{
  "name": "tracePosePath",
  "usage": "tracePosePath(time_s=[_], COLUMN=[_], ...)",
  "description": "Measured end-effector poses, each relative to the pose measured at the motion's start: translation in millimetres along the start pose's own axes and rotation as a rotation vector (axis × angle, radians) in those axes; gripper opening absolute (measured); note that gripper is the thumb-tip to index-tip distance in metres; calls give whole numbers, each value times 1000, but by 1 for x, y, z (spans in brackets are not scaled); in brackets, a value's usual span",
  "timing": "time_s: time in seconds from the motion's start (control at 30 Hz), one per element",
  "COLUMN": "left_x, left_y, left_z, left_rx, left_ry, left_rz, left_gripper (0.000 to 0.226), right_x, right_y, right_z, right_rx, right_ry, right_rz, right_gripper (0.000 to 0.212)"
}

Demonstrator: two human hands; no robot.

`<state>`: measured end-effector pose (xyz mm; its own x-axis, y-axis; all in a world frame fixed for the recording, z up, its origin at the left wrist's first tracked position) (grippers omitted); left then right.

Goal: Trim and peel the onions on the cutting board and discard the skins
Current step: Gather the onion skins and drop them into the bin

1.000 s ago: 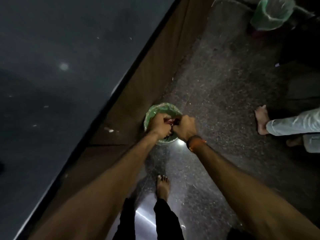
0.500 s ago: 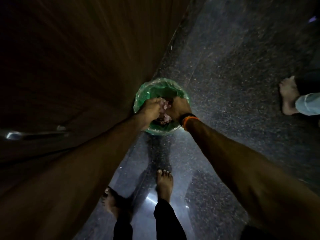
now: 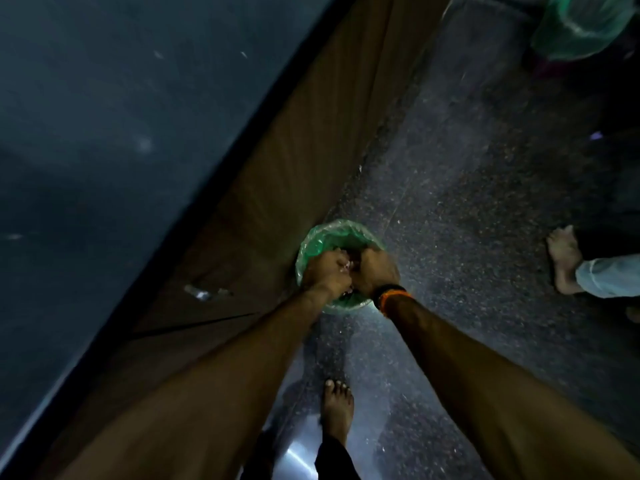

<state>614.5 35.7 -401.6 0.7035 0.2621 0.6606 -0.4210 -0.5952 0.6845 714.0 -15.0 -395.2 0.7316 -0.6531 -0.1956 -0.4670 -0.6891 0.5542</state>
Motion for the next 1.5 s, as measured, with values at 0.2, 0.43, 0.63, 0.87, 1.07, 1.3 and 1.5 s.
tracePosePath(time_s=[0.2, 0.43, 0.63, 0.87, 1.07, 1.3, 1.5], left_x=[93, 158, 135, 8, -88, -151, -173], left_y=[102, 247, 333, 420, 468, 492, 485], left_z=[-30, -144, -255, -381, -436, -467, -484], left_rx=[-21, 76, 253, 479, 657, 820, 956], left_ry=[121, 267, 404, 398, 400, 506, 450], left_rz=[105, 338, 450, 379, 249, 128, -4], left_gripper=[30, 35, 29, 26, 23, 25, 44], right_x=[-17, -92, -221, -390, -490, -552, -583], right_y=[68, 189, 254, 318, 357, 374, 356], right_z=[-81, -202, -239, -180, -104, -61, -52], right_rx=[281, 690, 765, 501, 285, 128, 62], right_ry=[-220, -424, -506, -402, -213, -35, 130], right_rz=[94, 49, -203, -575, -800, -879, -901], right_gripper=[30, 28, 25, 21, 24, 25, 39])
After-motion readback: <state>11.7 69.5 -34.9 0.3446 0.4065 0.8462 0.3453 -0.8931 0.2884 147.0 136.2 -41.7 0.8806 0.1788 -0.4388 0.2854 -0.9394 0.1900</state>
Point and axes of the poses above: each hand's wrist, its own y-axis away from the middle knuckle, its own z-axis out of the palm, x = y × z, the point moved 7 cm from there along -y, towards the middle knuckle, and after that the axes turned 12 degrees about y, right-handed, at the moved point
